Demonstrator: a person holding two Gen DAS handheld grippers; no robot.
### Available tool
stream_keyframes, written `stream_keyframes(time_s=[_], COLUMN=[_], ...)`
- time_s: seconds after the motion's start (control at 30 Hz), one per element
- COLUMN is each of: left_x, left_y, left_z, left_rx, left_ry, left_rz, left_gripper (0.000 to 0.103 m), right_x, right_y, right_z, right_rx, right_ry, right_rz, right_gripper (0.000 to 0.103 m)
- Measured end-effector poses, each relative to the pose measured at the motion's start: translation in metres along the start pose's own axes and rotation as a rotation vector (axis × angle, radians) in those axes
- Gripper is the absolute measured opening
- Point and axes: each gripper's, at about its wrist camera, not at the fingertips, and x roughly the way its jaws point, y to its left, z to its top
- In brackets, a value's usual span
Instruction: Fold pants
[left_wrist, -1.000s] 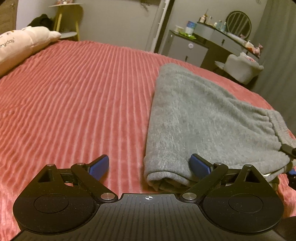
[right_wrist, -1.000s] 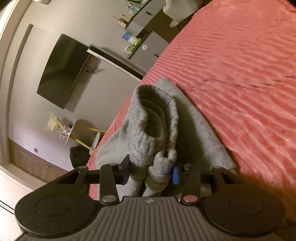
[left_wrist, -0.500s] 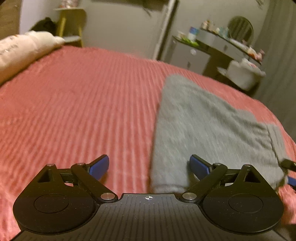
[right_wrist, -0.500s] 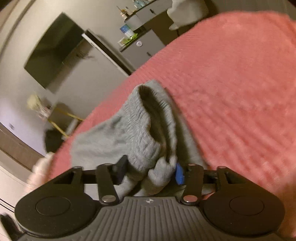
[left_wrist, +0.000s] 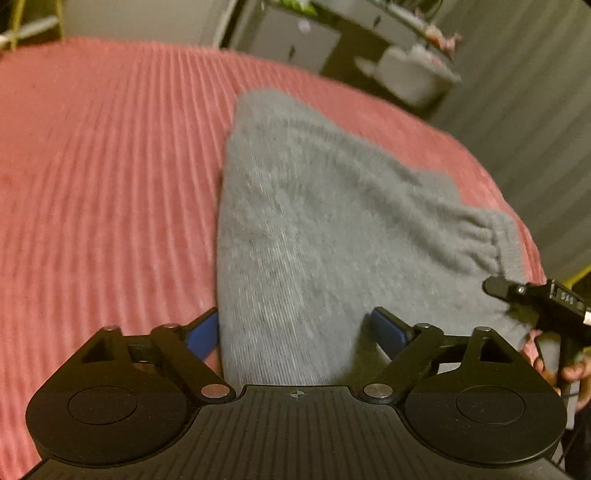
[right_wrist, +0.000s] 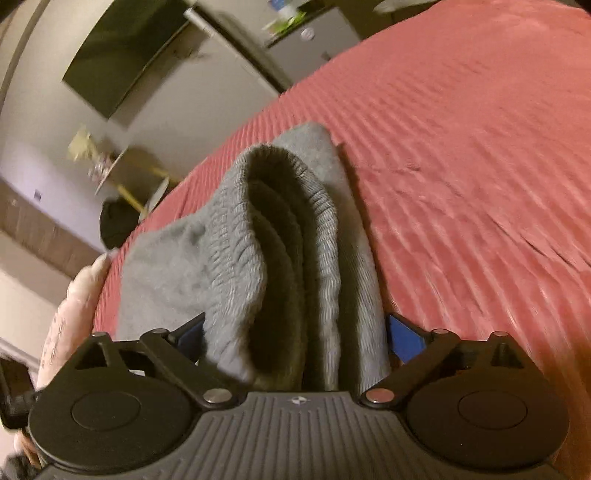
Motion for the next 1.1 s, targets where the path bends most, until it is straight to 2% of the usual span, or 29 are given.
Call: stream_keyframes(time_s=[0.13,0.17,0.2,0.27,0.33,0.37,0.4,0.43,0.5,0.57,0.6,0.63,0.67,0.7,0.77,0.93,1.0,1.03,1.07,1.1], left_x=[0.017,0.018,0.021,0.024,0.026,0.028,0.03,0.034,0.037,0.042,0.042,0.04,0.039,0.036,0.023,-0.002,-0.006,-0.006,-0.004,-0.001], left_y=[0.007,0.01,0.012,0.018,0.026,0.031,0.035,0.038,0.035,0.023,0.014,0.007,0.002,0.001,0.0,-0.022,-0.026,-0.026,-0.024,-0.024], left_z=[0.018,0.022,0.026,0.031,0.033,0.032,0.032,0.034,0.04,0.046,0.048,0.048,0.048,0.049,0.05,0.062,0.071,0.077,0.08,0.082], left_rx=[-0.026,-0.038,-0.051,-0.053,-0.047,-0.056,-0.075,-0.095,-0.14,-0.166,-0.138,-0.089,-0.06,-0.064,-0.085,-0.023,-0.013,-0.026,-0.046,-0.06], left_ry=[0.013,0.014,0.013,0.014,0.013,0.009,0.013,0.016,0.023,0.028,0.011,-0.007,-0.008,-0.013,-0.045,-0.18,-0.209,-0.219,-0.224,-0.228], left_rz=[-0.054,-0.079,-0.104,-0.138,-0.16,-0.172,-0.182,-0.188,-0.201,-0.16,-0.113,-0.064,-0.041,-0.039,-0.048,-0.025,-0.004,0.023,0.058,0.107], left_gripper=[0.089,0.086,0.082,0.073,0.071,0.071,0.075,0.078,0.092,0.091,0.075,0.064,0.051,0.042,0.035,0.033,0.034,0.037,0.048,0.057], right_x=[0.012,0.013,0.012,0.015,0.018,0.021,0.024,0.027,0.033,0.036,0.034,0.031,0.029,0.026,0.017,0.002,0.003,0.004,0.009,0.013], right_y=[0.0,0.001,0.001,-0.002,-0.009,-0.012,-0.013,-0.012,-0.005,0.004,0.009,0.015,0.021,0.026,0.037,0.066,0.074,0.076,0.08,0.083], right_z=[0.013,0.015,0.017,0.023,0.027,0.03,0.032,0.034,0.036,0.037,0.036,0.034,0.033,0.031,0.029,0.048,0.058,0.064,0.069,0.073], right_rx=[-0.022,-0.027,-0.04,-0.064,-0.035,-0.013,0.006,0.016,0.001,-0.012,-0.015,-0.035,-0.06,-0.079,-0.11,-0.171,-0.181,-0.189,-0.214,-0.242], right_ry=[0.036,0.036,0.039,0.065,0.087,0.1,0.108,0.116,0.124,0.128,0.119,0.098,0.088,0.081,0.053,-0.029,-0.062,-0.076,-0.083,-0.091], right_rz=[0.046,0.056,0.075,0.095,0.122,0.145,0.17,0.195,0.169,0.117,0.086,0.025,-0.019,-0.031,-0.025,0.021,0.021,0.021,0.014,-0.015], right_gripper=[0.099,0.093,0.072,0.069,0.071,0.079,0.09,0.096,0.099,0.099,0.094,0.087,0.069,0.066,0.061,0.058,0.057,0.057,0.058,0.064])
